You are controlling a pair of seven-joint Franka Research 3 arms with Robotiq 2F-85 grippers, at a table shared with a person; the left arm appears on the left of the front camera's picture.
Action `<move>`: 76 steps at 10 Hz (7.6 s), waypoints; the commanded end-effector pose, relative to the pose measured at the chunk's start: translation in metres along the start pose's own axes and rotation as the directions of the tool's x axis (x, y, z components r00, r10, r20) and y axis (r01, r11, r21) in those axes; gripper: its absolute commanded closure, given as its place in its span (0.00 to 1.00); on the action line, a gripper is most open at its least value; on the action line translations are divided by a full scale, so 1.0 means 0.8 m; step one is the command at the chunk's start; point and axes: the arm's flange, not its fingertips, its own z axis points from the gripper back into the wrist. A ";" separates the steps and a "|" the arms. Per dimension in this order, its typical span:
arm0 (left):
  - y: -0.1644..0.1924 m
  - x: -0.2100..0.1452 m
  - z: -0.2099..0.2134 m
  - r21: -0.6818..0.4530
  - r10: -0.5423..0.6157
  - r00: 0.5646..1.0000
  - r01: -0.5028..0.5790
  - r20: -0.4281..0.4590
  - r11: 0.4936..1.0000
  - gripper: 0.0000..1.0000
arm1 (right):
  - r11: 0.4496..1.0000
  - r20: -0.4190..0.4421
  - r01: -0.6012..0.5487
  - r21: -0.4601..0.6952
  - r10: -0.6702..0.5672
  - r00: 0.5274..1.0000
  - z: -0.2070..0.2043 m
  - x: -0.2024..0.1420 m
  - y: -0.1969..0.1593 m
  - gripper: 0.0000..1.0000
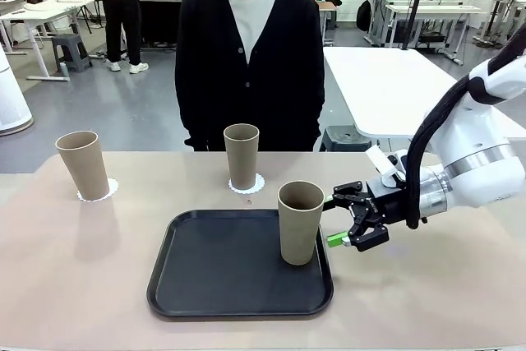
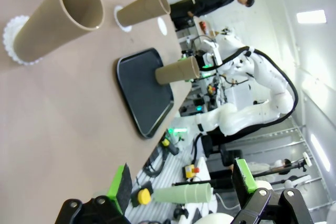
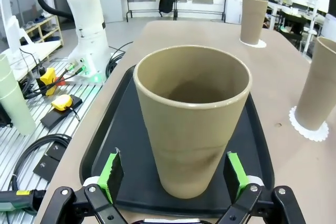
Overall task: Place coasters on the table and set cups on them.
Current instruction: Take one Reusable plastic cup from the Flat Tray and place it on a coaster set by the human.
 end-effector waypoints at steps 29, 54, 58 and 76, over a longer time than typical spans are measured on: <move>-0.003 -0.002 0.001 0.000 -0.003 1.000 0.003 0.007 1.000 0.00 | 0.995 0.175 0.085 0.051 -0.093 0.980 -0.049 -0.009 -0.027 0.74; -0.003 -0.002 0.001 0.000 -0.003 1.000 0.003 0.007 1.000 0.00 | 1.000 0.129 -0.002 -0.001 0.002 0.992 0.010 0.192 0.027 0.74; -0.003 -0.002 0.001 0.000 -0.003 1.000 0.003 0.007 1.000 0.00 | 1.000 0.122 0.016 -0.004 -0.015 0.992 0.012 0.194 0.030 0.19; -0.003 -0.002 0.001 0.000 -0.003 1.000 0.003 0.007 1.000 0.00 | 0.929 0.116 0.115 -0.351 -0.079 0.990 0.305 0.093 -0.096 0.19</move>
